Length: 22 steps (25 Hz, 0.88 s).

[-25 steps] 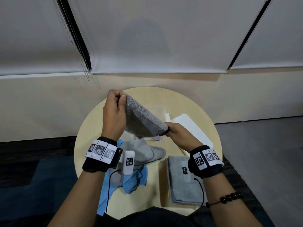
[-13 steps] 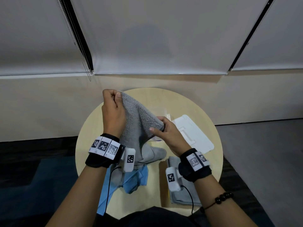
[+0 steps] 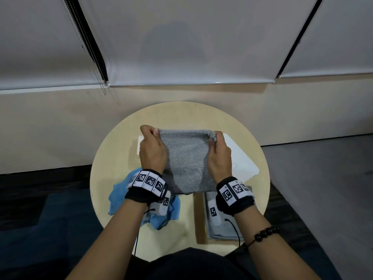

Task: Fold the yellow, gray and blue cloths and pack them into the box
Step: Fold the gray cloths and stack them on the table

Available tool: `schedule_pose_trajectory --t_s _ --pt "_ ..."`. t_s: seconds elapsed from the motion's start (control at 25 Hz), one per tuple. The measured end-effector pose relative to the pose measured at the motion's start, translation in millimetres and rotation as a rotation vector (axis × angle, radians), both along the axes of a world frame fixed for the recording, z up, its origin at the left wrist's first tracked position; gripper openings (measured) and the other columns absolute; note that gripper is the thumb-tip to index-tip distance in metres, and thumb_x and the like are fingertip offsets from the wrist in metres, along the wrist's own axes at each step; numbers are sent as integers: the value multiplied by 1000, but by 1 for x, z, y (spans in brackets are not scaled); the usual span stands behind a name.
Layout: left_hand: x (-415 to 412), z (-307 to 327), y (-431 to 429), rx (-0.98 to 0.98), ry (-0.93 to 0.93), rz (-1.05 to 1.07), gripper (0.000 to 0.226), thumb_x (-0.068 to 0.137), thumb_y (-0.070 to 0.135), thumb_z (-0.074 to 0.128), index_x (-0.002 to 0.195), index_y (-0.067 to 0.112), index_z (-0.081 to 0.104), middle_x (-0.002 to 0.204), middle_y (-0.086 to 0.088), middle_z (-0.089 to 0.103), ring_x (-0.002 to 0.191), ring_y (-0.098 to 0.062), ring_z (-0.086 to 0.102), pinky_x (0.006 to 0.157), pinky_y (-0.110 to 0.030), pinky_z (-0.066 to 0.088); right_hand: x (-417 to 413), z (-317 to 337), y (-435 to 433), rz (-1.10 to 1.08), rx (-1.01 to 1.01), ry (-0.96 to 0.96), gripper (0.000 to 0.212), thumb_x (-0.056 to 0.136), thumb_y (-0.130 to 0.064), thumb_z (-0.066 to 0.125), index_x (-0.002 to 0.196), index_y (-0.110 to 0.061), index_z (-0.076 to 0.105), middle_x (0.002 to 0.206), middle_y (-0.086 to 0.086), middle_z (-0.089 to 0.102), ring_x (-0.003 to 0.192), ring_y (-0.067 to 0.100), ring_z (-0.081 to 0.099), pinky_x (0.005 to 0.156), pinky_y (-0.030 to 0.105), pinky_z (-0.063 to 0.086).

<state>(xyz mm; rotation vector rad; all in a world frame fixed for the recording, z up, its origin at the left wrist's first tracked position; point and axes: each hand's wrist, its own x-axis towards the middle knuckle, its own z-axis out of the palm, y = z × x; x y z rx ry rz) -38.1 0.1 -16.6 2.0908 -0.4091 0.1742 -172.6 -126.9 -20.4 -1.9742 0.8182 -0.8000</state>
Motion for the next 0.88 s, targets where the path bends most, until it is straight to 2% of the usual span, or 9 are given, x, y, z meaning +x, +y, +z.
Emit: schedule_pose_trajectory --t_s 0.08,0.12,0.2,0.36,0.48,0.64,0.72,0.8,0.88 --pt "-15 -18 -8 16 74 -32 13 108 30 30 101 18 32 69 1 53 60 -28 54 55 -37 39 -15 -10 -11 -17 -43 94 10 107 -16 42 114 -16 50 70 -6 54 55 2 49 51 18 35" --pt "-24 -28 -12 24 120 -54 13 108 29 31 101 17 32 70 1 54 62 -27 56 56 -37 42 -23 -16 -17 -22 -39 136 13 107 -17 42 115 -15 51 75 -3 58 60 10 53 54 27 40" --pt "-42 -48 -21 55 208 -95 13 107 27 31 101 17 33 75 -1 56 66 -26 57 60 -38 44 -43 -31 -26 -25 5 218 13 107 -18 40 114 -14 51 85 5 63 72 29 58 63 36 43" --pt "-80 -86 -37 136 334 -182 11 107 23 33 102 13 35 87 -2 59 74 -29 58 65 -35 40 -89 -65 -33 -72 70 369 12 107 -19 39 111 -13 49 93 15 66 82 35 62 72 43 50" --pt "-109 -112 -42 242 458 -262 7 103 18 38 105 12 36 92 -6 58 77 -27 55 71 -36 43 -127 -88 -38 -90 140 471 11 107 -21 38 102 -16 46 84 14 65 74 34 61 64 39 46" --pt "-139 -128 -54 334 619 -321 22 99 8 44 119 0 39 101 -13 58 88 -25 56 79 -35 45 -161 -105 -55 -101 202 547 21 108 -30 40 92 -18 48 83 3 63 76 28 60 59 31 42" --pt "-144 -131 -62 254 694 -268 19 102 12 44 115 -3 42 104 -16 57 89 -23 54 79 -32 42 -164 -108 -66 -109 253 547 21 106 -34 44 102 -16 52 93 -1 62 84 24 59 67 32 44" --pt "-146 -132 -66 166 762 -250 22 104 20 45 104 -2 47 92 -13 53 81 -20 49 73 -30 36 -166 -113 -76 -115 349 551 30 104 -44 44 110 -15 51 99 4 62 88 26 59 70 34 42" --pt "-145 -139 -62 112 835 -314 26 104 25 50 93 1 50 83 -10 50 75 -18 48 71 -31 35 -172 -121 -82 -66 458 674 42 103 -53 42 115 -13 48 107 12 62 89 28 57 70 35 40"
